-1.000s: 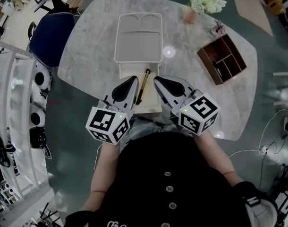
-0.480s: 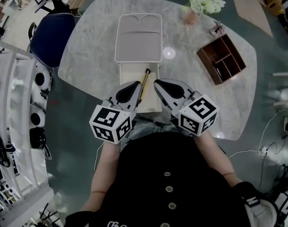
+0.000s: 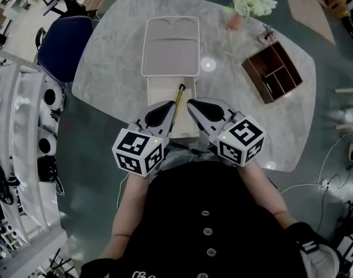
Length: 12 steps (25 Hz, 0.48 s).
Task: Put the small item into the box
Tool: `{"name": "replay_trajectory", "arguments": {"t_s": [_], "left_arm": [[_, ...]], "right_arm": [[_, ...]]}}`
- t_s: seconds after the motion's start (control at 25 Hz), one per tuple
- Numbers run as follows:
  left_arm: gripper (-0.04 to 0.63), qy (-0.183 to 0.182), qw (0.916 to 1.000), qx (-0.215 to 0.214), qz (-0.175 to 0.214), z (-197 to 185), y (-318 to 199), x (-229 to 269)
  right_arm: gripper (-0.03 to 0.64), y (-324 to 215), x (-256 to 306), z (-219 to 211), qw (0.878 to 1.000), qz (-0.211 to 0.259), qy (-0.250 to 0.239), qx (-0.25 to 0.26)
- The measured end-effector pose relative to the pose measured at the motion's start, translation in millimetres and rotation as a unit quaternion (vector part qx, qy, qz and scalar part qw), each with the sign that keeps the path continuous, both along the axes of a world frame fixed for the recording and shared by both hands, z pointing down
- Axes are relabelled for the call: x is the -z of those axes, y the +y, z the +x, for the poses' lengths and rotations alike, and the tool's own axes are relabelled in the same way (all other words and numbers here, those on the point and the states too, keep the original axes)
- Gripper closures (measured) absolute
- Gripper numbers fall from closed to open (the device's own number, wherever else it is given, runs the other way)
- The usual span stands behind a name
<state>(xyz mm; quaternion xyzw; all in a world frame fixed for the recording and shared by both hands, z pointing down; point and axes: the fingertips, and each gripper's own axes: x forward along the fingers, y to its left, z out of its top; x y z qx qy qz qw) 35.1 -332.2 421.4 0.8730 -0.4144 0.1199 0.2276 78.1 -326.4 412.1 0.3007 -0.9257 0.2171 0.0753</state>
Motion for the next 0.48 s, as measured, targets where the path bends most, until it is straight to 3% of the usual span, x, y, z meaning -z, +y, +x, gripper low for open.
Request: {"name": "replay_trajectory", "arguments": {"t_s": [0.48], "left_arm": [[0.578, 0.002, 1.0, -0.003, -0.009, -1.1, -1.4, -3.1]], "right_arm": [[0.615, -1.6, 0.5, 0.7, 1.0, -0.001, 0.003, -0.003]]}}
